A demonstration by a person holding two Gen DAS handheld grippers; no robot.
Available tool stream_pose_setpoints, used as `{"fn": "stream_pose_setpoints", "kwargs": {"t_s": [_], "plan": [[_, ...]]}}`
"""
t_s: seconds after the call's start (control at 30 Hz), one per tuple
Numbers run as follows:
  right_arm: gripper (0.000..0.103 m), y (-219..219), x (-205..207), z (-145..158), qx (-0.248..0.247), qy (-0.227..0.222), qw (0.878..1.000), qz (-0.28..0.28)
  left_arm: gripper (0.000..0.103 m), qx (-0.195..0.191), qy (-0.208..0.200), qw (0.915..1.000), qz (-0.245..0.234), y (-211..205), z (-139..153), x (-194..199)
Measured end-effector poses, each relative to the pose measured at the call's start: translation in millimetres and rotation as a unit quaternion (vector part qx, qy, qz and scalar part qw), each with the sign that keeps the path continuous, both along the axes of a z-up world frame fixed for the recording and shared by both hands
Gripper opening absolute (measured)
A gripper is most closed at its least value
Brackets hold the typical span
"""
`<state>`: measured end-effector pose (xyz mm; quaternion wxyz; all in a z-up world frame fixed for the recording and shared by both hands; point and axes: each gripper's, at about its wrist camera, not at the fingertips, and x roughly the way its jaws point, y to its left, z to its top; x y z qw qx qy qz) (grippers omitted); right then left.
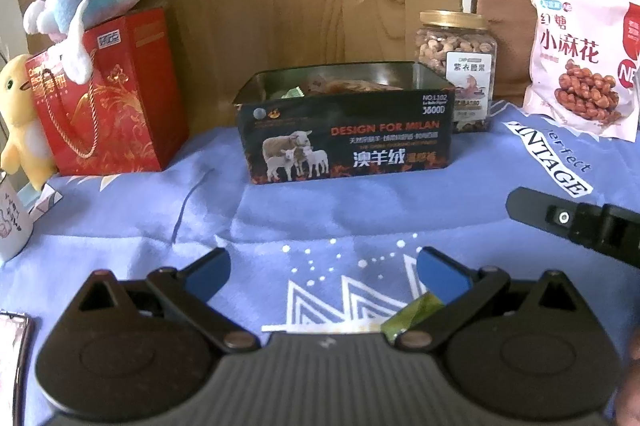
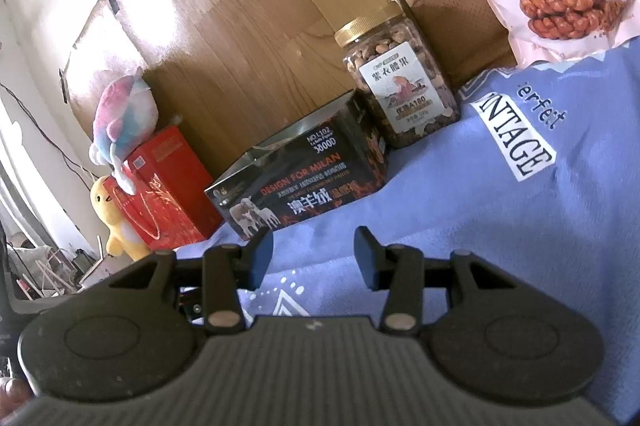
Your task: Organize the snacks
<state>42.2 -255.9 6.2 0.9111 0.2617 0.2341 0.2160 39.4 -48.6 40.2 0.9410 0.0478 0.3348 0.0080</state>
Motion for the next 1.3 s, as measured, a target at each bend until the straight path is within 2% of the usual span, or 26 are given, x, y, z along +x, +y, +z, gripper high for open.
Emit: {"fn": "stream_pose_setpoints", "kwargs": {"t_s": [0.9, 1.03, 1.13, 1.2, 1.27, 1.3], "plan": [[0.051, 6, 3, -1, -0.036, 0.006, 0.999, -0.010, 0.103, -0.036, 0.010, 0.9986, 0.037, 51, -14, -10], [0.051, 6, 7, -3, -0.035, 0.019, 0.999, -0.002, 0.102, -0.043, 0.010, 0.9984, 0.037, 55, -14, -12], [0.051, 7, 14, -5, -0.031, 0.057, 0.998, 0.026, 0.098, -0.065, 0.012, 0.9975, 0.025, 61, -11, -16], [0.051, 7, 13, -6, -0.036, 0.076, 0.996, 0.042, 0.093, -0.095, 0.021, 0.9952, 0.006, 66, -9, -20], [0.051, 6, 8, -6, -0.046, 0.079, 0.994, 0.059, 0.088, -0.137, 0.039, 0.9896, -0.021, 71, -10, -19], [0.051, 7, 5, -5, -0.053, 0.078, 0.993, 0.065, 0.086, -0.166, 0.053, 0.9840, -0.039, 74, -12, -18]]}}
